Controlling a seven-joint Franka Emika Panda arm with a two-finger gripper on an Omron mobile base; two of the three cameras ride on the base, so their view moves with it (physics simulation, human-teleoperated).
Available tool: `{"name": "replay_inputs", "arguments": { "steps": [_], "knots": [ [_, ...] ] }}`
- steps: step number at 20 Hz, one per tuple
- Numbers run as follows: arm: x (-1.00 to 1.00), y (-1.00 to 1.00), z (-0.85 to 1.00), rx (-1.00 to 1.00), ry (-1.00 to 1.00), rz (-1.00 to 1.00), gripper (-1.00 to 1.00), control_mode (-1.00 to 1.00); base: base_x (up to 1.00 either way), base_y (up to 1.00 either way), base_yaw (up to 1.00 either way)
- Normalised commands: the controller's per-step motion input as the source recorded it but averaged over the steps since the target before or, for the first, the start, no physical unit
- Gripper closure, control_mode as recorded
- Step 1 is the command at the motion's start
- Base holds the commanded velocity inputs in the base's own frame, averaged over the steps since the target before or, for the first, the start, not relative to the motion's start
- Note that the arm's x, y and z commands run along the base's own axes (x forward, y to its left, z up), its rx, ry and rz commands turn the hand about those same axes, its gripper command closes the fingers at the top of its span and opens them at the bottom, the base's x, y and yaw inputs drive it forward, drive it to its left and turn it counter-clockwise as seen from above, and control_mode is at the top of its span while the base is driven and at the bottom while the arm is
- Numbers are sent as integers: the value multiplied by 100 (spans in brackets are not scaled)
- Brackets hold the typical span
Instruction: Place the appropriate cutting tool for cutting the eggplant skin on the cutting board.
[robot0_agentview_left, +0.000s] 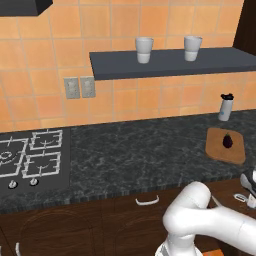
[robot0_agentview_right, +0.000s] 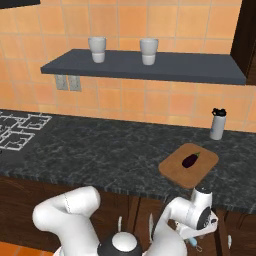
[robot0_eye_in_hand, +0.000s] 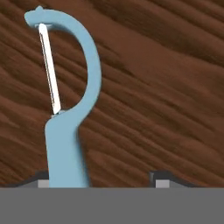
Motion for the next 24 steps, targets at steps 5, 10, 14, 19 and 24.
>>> {"name": "replay_inputs", "arguments": {
  "steps": [5, 10, 14, 19, 24],
  "knots": [
    [-43, 21, -64, 0, 0, 1, 100, -100, 0, 0, 0],
    [-81, 20, -32, 0, 0, 0, 100, -100, 0, 0, 0],
    [-61, 17, 73, 0, -4, 6, 100, -100, 0, 0, 0],
    [-82, 19, 100, 0, 0, 5, 100, -100, 0, 0, 0],
    [-29, 11, 100, 0, 0, 1, 100, -100, 0, 0, 0]
  ]
}}
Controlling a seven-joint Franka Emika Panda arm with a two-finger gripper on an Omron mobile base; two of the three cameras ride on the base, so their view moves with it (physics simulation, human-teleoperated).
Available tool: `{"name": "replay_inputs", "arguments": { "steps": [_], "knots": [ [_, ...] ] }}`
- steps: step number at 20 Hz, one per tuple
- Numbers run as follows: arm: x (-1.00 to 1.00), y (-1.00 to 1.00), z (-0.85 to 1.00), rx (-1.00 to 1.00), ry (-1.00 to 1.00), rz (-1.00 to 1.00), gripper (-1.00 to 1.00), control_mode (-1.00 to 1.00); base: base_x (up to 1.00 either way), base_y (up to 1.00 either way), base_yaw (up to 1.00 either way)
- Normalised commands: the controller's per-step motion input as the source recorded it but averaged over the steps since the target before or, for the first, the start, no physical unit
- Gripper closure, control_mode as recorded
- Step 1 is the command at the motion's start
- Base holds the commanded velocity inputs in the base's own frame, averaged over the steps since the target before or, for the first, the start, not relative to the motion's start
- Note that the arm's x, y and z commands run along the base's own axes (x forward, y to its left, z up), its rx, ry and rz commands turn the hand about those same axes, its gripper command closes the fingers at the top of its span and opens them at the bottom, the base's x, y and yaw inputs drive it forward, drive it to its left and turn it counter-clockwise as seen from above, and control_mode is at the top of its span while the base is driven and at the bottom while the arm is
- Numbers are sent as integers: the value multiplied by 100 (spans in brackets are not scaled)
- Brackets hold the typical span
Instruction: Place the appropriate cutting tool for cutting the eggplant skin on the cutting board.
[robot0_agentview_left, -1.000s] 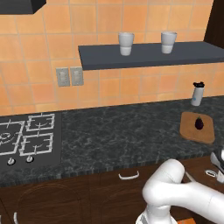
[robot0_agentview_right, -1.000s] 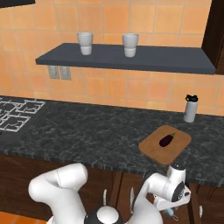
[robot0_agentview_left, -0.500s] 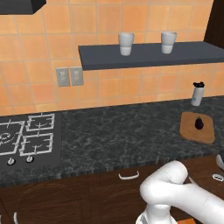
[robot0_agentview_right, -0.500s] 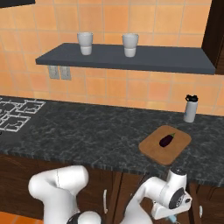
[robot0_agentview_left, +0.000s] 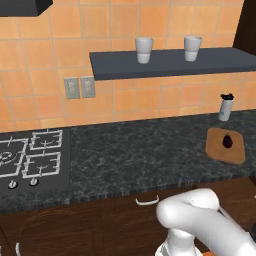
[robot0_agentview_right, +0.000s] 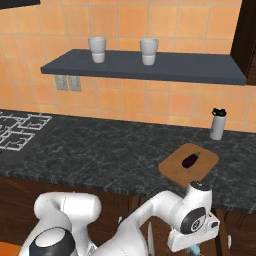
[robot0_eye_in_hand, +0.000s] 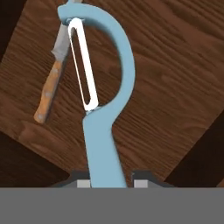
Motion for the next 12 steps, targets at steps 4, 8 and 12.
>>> {"name": "replay_inputs", "arguments": {
  "steps": [4, 8, 12],
  "knots": [
    [9, 5, 100, 0, 4, 0, 100, -100, 0, 0, 0],
    [44, 0, 78, 0, 1, 0, 100, -100, 0, 0, 0],
    [85, -7, 53, 0, 0, 0, 100, -100, 0, 0, 0]
  ]
}}
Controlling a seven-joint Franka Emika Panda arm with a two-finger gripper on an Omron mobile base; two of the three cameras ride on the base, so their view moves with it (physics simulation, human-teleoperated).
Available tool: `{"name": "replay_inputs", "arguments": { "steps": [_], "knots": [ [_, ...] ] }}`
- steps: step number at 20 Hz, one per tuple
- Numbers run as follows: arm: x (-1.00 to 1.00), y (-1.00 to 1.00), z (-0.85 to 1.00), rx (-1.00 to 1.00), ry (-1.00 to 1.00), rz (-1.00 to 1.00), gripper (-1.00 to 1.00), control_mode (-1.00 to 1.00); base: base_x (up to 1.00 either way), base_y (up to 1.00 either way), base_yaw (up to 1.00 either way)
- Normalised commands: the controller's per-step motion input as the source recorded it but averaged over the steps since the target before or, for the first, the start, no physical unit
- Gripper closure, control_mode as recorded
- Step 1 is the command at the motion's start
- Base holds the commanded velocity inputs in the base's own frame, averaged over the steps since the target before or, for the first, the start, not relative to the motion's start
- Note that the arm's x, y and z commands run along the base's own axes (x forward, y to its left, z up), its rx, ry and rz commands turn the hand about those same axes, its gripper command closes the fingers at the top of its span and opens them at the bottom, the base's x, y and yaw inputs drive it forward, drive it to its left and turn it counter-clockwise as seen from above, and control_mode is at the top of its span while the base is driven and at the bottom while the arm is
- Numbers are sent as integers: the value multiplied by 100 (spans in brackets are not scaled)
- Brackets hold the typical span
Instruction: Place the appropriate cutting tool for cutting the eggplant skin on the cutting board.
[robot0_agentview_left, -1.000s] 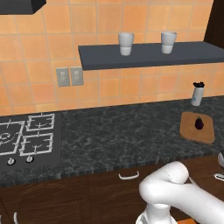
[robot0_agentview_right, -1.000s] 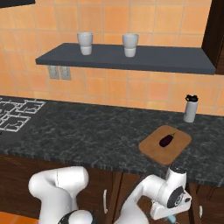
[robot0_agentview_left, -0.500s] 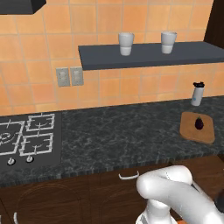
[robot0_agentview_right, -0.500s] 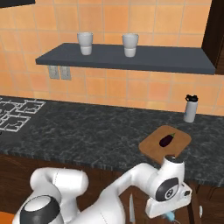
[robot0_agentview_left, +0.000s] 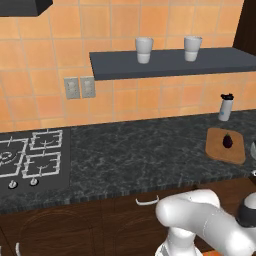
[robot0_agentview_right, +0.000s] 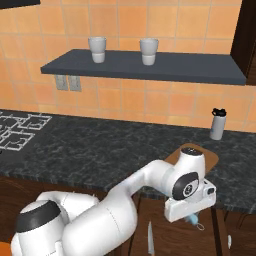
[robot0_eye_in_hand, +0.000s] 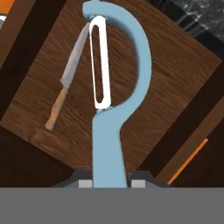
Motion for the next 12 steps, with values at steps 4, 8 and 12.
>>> {"name": "replay_inputs", "arguments": {
  "steps": [4, 8, 12],
  "knots": [
    [100, -18, 5, 7, 0, 2, 100, -100, 0, 0, 0],
    [98, -20, 0, 13, -5, 8, 100, -100, 0, 0, 0],
    [100, -17, 0, 15, -4, 11, 100, -100, 0, 0, 0]
  ]
}}
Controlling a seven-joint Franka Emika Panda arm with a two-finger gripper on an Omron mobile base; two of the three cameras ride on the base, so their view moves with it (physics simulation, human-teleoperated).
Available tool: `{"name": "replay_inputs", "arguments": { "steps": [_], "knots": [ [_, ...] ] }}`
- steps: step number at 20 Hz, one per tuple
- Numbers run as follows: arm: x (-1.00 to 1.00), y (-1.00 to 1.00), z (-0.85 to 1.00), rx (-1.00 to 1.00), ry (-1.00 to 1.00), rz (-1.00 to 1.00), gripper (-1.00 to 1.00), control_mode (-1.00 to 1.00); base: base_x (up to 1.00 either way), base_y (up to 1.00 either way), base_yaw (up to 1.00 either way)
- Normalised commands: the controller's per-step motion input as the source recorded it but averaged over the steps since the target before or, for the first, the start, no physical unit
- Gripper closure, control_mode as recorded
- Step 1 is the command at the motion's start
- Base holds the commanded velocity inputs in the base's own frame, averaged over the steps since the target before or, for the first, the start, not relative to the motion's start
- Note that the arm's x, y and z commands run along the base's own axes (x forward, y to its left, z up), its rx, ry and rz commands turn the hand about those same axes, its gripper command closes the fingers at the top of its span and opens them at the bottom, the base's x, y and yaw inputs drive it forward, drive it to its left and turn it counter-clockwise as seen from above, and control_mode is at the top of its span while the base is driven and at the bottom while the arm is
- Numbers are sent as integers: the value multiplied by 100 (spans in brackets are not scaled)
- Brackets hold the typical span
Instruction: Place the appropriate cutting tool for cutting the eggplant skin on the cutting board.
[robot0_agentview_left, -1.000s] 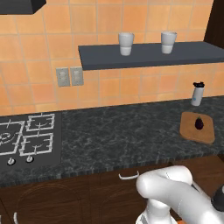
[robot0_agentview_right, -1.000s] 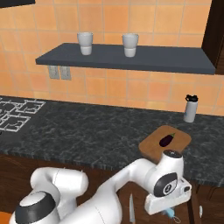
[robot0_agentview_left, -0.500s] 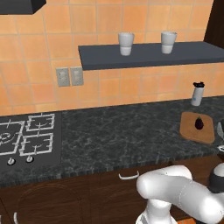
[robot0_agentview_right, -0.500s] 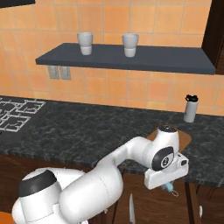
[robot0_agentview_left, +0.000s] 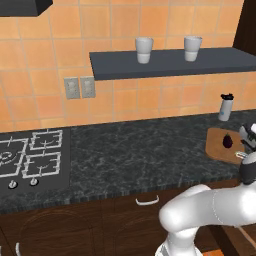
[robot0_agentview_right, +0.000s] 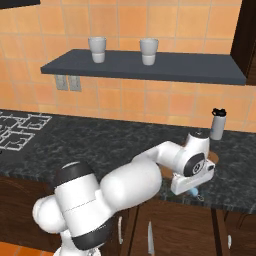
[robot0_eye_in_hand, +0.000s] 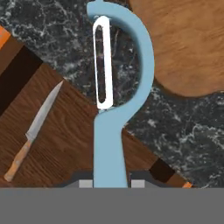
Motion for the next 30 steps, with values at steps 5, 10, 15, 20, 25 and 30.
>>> {"name": "replay_inputs", "arguments": {
  "steps": [5, 10, 15, 20, 25, 30],
  "knots": [
    [100, -3, -1, 12, -1, 9, 100, -100, 0, 0, 0],
    [89, -1, -28, 1, 0, 6, 100, -100, 0, 0, 0],
    [41, 0, -63, 0, 0, 4, 100, -100, 0, 0, 0],
    [0, 1, -62, 0, 0, 3, -100, -100, 0, 0, 0],
    [-28, -1, -4, 0, -9, 0, -100, -100, 0, 0, 0],
    [-62, 8, 44, 0, -10, 0, -100, -100, 0, 0, 0]
  ]
}}
